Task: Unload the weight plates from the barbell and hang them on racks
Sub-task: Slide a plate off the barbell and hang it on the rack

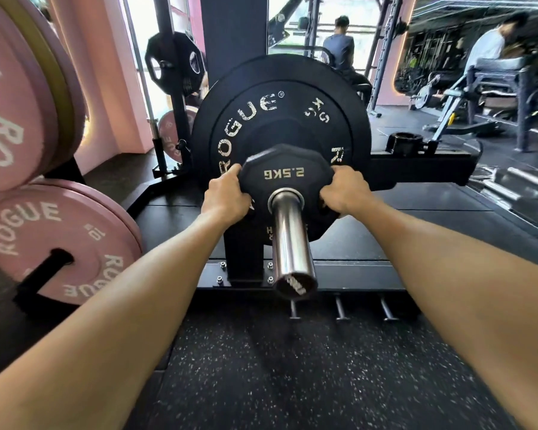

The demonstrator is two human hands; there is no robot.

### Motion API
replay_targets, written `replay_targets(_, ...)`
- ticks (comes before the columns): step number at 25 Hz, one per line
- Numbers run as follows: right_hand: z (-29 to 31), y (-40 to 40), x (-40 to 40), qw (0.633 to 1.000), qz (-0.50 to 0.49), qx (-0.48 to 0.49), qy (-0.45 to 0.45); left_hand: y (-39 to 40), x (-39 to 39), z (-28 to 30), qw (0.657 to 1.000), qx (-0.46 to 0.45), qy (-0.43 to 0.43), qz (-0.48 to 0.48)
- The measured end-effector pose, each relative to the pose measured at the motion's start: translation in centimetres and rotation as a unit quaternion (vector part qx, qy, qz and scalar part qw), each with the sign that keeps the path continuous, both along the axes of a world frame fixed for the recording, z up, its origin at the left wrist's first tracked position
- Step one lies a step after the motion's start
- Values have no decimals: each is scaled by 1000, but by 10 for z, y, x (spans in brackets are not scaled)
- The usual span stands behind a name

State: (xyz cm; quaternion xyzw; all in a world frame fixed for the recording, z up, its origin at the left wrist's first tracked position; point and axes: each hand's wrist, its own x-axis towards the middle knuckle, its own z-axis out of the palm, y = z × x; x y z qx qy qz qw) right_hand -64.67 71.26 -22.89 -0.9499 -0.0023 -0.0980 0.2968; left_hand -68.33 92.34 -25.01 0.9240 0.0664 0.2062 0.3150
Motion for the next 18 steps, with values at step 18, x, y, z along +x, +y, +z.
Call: replay_targets(18,72,-23,-221,993,62,-58,-80,-9,-219,62,996,29,-74,-33)
